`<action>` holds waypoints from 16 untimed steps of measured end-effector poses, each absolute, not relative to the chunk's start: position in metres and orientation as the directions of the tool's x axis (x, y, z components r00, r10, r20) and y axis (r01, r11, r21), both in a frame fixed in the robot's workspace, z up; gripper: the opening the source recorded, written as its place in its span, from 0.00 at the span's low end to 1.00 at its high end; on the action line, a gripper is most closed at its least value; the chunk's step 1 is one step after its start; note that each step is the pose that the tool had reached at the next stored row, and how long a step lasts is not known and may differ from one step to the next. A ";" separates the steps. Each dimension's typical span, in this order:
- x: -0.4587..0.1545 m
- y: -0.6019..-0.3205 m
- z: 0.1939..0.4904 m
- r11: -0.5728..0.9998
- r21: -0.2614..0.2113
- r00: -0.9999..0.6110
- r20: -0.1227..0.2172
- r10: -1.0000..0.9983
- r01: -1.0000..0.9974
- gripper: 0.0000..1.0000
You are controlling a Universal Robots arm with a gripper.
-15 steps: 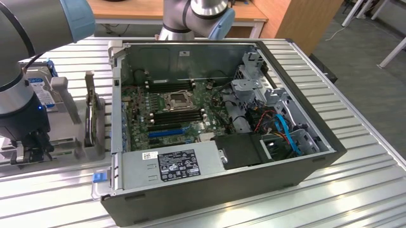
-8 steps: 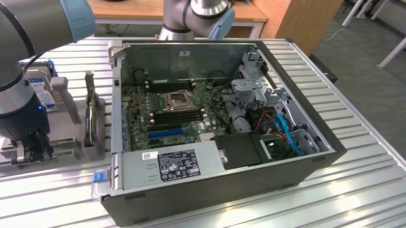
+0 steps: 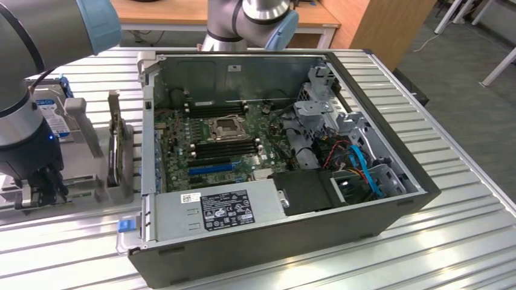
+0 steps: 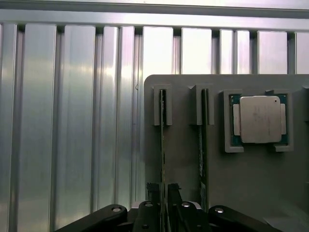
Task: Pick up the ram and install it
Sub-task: 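Pick up the ram and move it above insertion slot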
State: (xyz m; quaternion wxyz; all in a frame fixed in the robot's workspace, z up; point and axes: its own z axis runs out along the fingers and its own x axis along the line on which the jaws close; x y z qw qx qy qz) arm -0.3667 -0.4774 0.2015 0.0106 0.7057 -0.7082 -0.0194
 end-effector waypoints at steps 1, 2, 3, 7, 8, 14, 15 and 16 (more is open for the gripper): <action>-0.367 -0.477 0.201 0.003 0.042 -0.003 -0.012 -1.000 -0.999 0.21; -0.367 -0.477 0.201 0.003 0.042 -0.003 -0.013 -1.000 -0.999 0.21; -0.367 -0.477 0.200 0.002 0.042 -0.003 -0.013 -1.000 -0.999 0.21; -0.367 -0.477 0.199 0.001 0.043 -0.002 -0.012 -1.000 -0.999 0.21; -0.367 -0.477 0.199 0.001 0.043 -0.002 -0.012 -1.000 -0.999 0.21; -0.367 -0.477 0.199 0.001 0.042 -0.002 -0.013 -1.000 -0.999 0.21; -0.367 -0.477 0.199 0.001 0.042 -0.002 -0.013 -1.000 -0.999 0.20; -0.367 -0.477 0.199 0.001 0.042 -0.002 -0.013 -1.000 -0.999 0.14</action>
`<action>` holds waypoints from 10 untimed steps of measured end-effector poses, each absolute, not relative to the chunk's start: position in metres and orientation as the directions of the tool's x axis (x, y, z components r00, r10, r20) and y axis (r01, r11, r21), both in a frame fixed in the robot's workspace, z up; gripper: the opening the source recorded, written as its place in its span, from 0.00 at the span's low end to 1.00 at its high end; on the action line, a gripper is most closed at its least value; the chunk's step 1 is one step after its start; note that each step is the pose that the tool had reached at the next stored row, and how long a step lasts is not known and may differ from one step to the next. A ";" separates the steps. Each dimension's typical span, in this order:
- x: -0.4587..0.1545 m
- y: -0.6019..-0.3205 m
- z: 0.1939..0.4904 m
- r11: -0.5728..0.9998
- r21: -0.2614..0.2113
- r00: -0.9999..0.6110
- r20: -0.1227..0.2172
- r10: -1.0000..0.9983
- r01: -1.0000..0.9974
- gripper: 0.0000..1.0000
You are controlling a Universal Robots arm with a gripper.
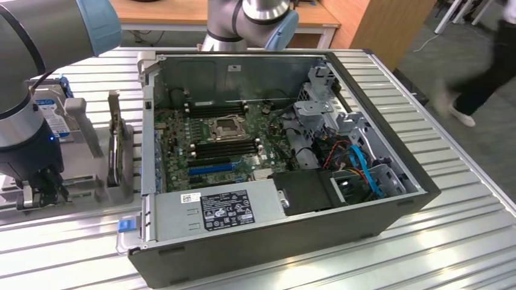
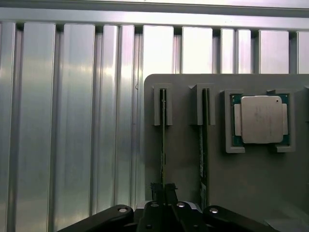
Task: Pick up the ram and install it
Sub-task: 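Pick up the ram and move it above insertion slot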
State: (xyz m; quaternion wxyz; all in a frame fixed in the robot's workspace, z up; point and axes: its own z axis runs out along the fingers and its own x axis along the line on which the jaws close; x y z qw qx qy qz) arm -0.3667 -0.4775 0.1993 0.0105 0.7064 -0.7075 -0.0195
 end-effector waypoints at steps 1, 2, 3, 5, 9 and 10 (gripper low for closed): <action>-0.367 -0.477 0.199 0.001 0.042 -0.002 -0.013 -1.000 -0.999 0.14; -0.367 -0.477 0.199 0.001 0.042 -0.002 -0.013 -1.000 -0.999 0.11; -0.367 -0.477 0.199 0.001 0.042 -0.002 -0.013 -1.000 -0.999 0.11; -0.367 -0.477 0.199 0.001 0.042 -0.002 -0.013 -1.000 -0.999 0.11; -0.367 -0.477 0.199 0.001 0.042 -0.002 -0.013 -1.000 -0.999 0.11; -0.367 -0.477 0.199 0.001 0.042 -0.002 -0.013 -1.000 -0.999 0.11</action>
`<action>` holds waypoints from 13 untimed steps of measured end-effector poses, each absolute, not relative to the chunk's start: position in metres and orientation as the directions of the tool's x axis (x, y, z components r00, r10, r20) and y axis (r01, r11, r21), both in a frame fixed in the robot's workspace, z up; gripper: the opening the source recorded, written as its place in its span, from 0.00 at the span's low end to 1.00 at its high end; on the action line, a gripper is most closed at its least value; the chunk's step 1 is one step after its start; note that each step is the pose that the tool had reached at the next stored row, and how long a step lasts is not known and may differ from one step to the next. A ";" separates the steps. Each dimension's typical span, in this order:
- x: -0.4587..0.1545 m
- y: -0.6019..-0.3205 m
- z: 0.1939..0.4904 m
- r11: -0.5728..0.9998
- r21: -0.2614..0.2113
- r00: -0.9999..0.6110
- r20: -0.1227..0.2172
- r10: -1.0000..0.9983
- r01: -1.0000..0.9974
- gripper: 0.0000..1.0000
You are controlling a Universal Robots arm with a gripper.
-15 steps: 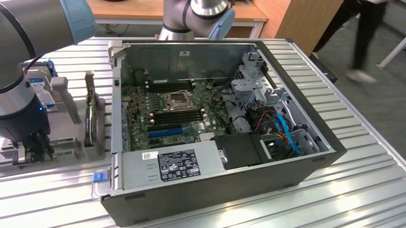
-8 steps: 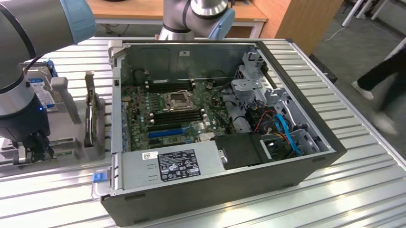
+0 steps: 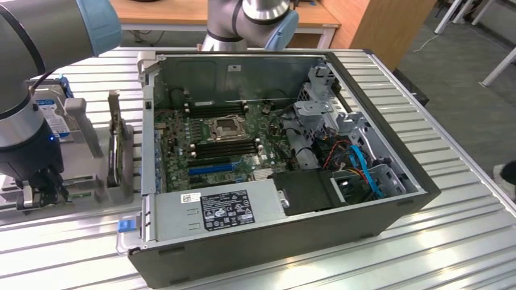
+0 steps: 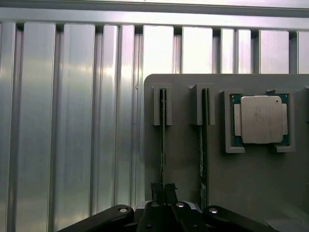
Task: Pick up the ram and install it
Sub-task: 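Pick up the ram and move it above insertion slot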
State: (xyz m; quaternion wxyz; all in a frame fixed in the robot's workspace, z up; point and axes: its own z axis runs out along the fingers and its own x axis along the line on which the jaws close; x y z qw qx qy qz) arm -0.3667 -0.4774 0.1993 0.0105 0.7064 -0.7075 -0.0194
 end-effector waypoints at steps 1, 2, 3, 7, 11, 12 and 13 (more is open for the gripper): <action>-0.367 -0.477 0.199 0.001 0.042 -0.002 -0.013 -1.000 -0.999 0.11; -0.367 -0.477 0.200 0.001 0.042 -0.002 -0.013 -1.000 -0.999 0.11; -0.367 -0.477 0.201 0.001 0.042 -0.002 -0.012 -1.000 -0.999 0.11; -0.367 -0.477 0.204 0.001 0.042 -0.002 -0.015 -1.000 -0.999 0.11; -0.367 -0.477 0.207 0.001 0.042 -0.001 -0.016 -1.000 -0.999 0.11; -0.367 -0.477 0.207 0.000 0.042 -0.001 -0.016 -1.000 -0.999 0.11; -0.367 -0.477 0.207 -0.001 0.042 0.000 -0.016 -1.000 -0.999 0.11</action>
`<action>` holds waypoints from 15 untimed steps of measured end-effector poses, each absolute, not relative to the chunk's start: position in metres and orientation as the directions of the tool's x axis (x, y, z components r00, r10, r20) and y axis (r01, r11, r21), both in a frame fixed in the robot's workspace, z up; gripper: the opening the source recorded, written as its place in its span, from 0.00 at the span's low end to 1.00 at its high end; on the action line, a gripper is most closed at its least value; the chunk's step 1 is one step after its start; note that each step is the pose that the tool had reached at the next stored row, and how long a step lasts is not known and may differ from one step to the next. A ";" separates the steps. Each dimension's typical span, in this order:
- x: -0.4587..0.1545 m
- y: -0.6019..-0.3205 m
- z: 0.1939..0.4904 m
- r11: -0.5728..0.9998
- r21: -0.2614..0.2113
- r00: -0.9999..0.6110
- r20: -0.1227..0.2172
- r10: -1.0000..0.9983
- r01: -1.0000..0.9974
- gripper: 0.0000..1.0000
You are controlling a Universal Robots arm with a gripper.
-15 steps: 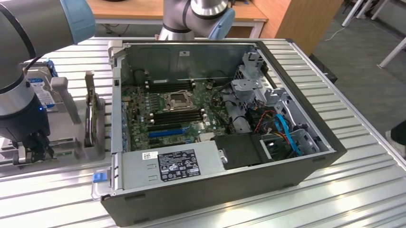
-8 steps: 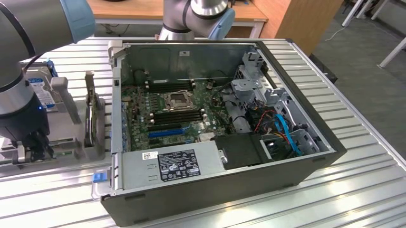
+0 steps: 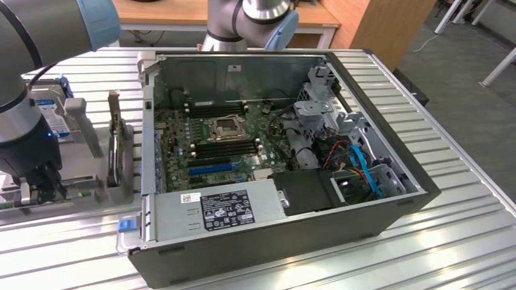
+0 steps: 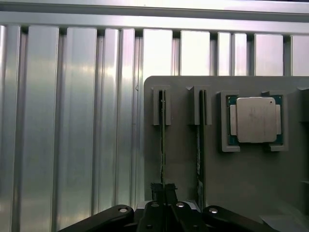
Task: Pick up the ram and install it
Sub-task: 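Pick up the ram and move it above insertion slot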
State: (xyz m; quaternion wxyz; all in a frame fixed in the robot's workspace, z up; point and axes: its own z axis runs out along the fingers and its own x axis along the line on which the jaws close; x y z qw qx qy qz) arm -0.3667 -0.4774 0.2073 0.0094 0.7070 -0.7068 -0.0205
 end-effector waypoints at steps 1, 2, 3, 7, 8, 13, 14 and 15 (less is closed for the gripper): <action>-0.367 -0.477 0.208 -0.001 0.042 0.001 -0.016 -1.000 -0.999 0.11; -0.367 -0.477 0.208 -0.002 0.042 0.001 -0.016 -1.000 -0.999 0.11; -0.367 -0.477 0.208 -0.002 0.042 0.002 -0.016 -1.000 -0.999 0.11; -0.367 -0.477 0.208 -0.003 0.042 0.002 -0.016 -1.000 -0.999 0.11; -0.367 -0.477 0.208 -0.003 0.042 0.002 -0.016 -1.000 -0.999 0.11; -0.367 -0.477 0.213 -0.003 0.042 0.002 -0.017 -1.000 -0.999 0.11; -0.366 -0.477 0.214 -0.003 0.042 0.002 -0.017 -1.000 -0.999 0.11; -0.366 -0.477 0.215 -0.003 0.042 0.002 -0.017 -1.000 -0.999 0.11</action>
